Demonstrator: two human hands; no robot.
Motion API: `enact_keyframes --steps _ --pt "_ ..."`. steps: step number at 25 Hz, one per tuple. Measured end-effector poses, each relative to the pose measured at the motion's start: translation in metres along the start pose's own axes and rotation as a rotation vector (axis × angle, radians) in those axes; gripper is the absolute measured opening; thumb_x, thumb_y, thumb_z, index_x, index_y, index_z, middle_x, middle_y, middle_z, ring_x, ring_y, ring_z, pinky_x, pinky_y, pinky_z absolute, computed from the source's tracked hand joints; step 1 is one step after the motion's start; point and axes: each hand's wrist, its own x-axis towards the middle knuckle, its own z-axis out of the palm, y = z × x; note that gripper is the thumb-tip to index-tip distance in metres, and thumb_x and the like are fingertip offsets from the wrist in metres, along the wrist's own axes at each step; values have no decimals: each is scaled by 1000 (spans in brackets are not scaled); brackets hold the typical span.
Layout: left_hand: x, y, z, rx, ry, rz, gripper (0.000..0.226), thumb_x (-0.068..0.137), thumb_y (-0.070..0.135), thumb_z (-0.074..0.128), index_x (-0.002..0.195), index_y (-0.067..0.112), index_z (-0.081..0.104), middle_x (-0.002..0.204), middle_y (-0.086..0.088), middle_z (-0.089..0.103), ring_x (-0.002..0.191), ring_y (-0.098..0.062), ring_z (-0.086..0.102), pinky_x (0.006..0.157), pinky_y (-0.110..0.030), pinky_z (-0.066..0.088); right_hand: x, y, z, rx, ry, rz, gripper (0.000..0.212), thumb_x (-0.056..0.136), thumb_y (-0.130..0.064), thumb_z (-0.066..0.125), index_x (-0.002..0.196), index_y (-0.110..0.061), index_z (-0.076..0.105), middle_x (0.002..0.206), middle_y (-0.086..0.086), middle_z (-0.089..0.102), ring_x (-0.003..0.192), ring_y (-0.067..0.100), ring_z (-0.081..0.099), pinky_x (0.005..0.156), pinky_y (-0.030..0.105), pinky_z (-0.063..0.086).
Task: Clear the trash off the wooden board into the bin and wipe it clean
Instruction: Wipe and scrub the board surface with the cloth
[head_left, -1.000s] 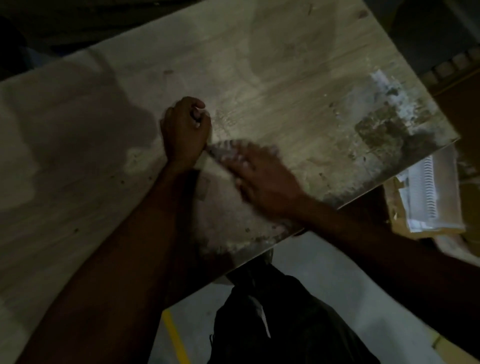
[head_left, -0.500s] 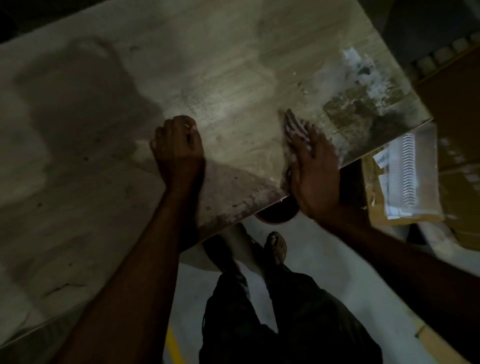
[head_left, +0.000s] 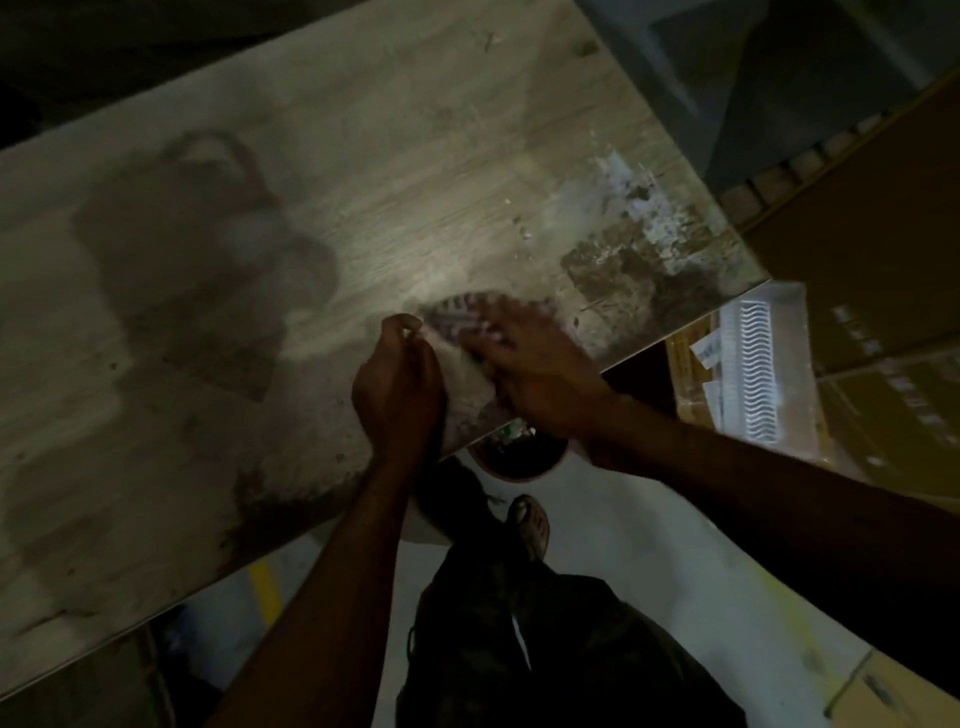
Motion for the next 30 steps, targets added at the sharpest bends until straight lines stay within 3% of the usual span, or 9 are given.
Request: enact_keyframes --steps 4,8,12,16,17,20,24,28,30 --pt "12 5 0 -115 150 -106 10 100 31 44 107 32 52 70 6 60 59 -11 55 58 -27 40 58 26 -23 84 239 781 56 95 -19 50 150 -10 48 156 25 43 143 45 41 119 52 35" --pt "66 0 1 -205 242 -229 12 98 35 46 107 30 52 85 3 66 77 -19 62 67 -28 39 85 -4 -2 79 103 -4 59 97 -17 47 156 -19 44 160 15 43 147 32 39 124 40 25" --pt "126 -9 -1 -75 188 -112 17 92 34 47 107 30 54 75 4 60 74 -21 60 65 -32 40 152 71 -25 13 347 846 58 96 -18 49 153 -13 46 156 21 46 142 41 44 120 46 32" --pt "172 -7 2 -57 173 -62 18 90 29 48 105 29 57 81 3 63 76 -20 59 66 -33 38 154 21 10 -8 117 69 58 96 -23 56 153 -19 48 156 20 46 143 35 40 122 39 22" --pt "180 -6 3 -49 161 -40 17 89 28 49 104 28 57 82 3 63 77 -20 59 66 -34 39 173 41 6 -10 142 85 55 98 -22 53 153 -19 49 156 19 47 141 33 40 121 35 21" --pt "205 -7 6 -58 132 49 13 89 27 53 100 27 60 79 3 61 75 -20 59 67 -36 42 234 74 -5 -8 355 725 56 97 -22 51 151 -11 49 155 23 46 142 41 44 121 48 33" --pt "253 -13 10 -88 284 46 16 91 25 55 102 19 65 95 -5 67 87 -24 61 75 -37 43 255 37 28 -53 181 68 54 98 -25 50 151 -18 51 154 21 49 143 40 43 121 47 29" --pt "274 -11 12 -77 237 -8 16 89 29 53 102 28 63 86 3 65 81 -20 62 70 -32 39 324 74 4 -75 313 709 54 98 -27 46 151 -20 50 157 17 45 144 36 42 120 42 26" --pt "292 -9 10 -47 248 -125 16 90 32 52 103 29 61 86 2 67 83 -23 64 69 -31 37 330 59 9 -62 232 313 56 96 -30 49 150 -16 50 155 20 46 142 38 44 119 45 30"
